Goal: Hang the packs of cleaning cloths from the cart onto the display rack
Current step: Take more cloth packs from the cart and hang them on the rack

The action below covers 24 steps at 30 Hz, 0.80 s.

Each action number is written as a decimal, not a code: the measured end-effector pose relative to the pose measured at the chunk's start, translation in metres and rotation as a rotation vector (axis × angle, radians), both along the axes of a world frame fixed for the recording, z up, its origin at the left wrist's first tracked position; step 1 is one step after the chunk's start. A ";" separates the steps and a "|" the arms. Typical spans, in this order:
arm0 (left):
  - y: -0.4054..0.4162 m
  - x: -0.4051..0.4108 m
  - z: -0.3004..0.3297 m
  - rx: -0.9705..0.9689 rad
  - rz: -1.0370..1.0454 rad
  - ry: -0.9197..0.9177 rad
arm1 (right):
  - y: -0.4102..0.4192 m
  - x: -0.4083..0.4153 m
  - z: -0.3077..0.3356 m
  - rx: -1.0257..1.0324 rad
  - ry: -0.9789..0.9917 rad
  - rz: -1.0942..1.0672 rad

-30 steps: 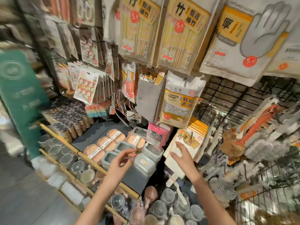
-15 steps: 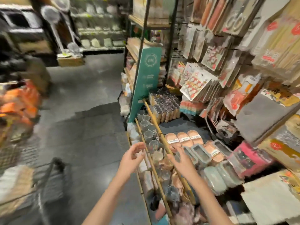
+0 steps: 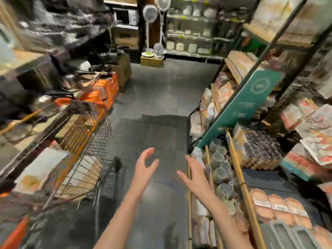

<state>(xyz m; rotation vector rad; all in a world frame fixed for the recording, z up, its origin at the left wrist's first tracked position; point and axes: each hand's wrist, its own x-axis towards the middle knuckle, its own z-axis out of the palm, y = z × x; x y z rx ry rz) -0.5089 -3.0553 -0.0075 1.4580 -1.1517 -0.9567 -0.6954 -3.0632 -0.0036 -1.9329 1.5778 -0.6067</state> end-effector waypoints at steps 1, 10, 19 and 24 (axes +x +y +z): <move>-0.012 0.016 0.001 0.005 0.020 -0.002 | -0.015 0.017 0.001 -0.004 0.009 0.029; -0.080 0.161 -0.001 0.019 0.317 0.039 | -0.120 0.163 0.001 0.000 -0.029 0.218; -0.121 0.270 -0.035 0.114 0.619 0.014 | -0.216 0.297 -0.025 0.138 -0.016 0.501; -0.155 0.310 -0.056 0.171 0.814 0.074 | -0.279 0.366 -0.042 0.184 0.031 0.718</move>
